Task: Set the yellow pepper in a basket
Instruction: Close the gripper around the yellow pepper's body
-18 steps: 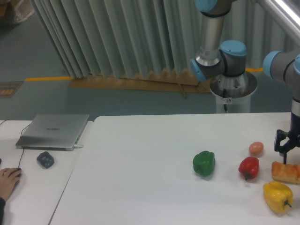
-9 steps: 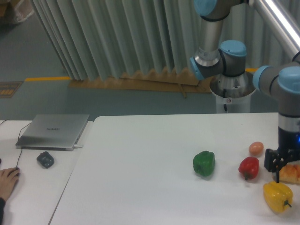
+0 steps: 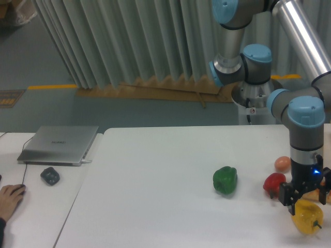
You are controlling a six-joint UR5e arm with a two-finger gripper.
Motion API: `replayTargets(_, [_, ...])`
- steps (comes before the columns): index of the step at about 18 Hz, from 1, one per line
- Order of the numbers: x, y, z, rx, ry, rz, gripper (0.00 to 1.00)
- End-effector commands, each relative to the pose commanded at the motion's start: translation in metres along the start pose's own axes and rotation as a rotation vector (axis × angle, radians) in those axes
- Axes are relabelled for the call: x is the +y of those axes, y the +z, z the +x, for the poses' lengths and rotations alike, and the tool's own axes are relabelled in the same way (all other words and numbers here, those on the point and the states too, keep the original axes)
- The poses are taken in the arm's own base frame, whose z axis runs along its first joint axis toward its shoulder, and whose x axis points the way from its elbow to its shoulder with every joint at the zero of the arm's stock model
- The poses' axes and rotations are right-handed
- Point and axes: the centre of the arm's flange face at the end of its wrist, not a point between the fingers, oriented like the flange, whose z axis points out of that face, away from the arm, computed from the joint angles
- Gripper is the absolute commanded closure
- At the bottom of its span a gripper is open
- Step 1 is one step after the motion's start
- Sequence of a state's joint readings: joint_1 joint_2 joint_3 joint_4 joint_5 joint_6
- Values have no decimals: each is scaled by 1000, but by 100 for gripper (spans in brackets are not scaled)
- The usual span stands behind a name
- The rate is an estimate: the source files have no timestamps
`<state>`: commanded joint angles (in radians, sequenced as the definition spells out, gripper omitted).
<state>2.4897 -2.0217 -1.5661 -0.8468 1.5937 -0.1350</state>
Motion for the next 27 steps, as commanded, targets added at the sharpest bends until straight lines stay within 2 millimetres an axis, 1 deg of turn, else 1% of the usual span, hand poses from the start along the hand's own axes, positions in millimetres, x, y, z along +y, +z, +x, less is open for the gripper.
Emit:
replayTargets(4, [-3, 4, -9, -11, -25, -4, 0])
replayTargets(6, [-4, 16, -12, -33, -34, -16, 0])
replayTargets(8, [-7, 19, -12, -52, -66, -12, 0])
replayTargets(15, [-9, 26, -9, -52, -81, -18, 0])
replayTargets(19, [-12, 13, -9, -42, -87, 2, 0])
replayTargets(21, [-14, -1, -13, -33, -93, 19, 0])
replayTargets(22, [-14, -3, -12, -30, -93, 20, 0])
replayTargets(27, [-13, 2, -11, -31, -93, 13, 0])
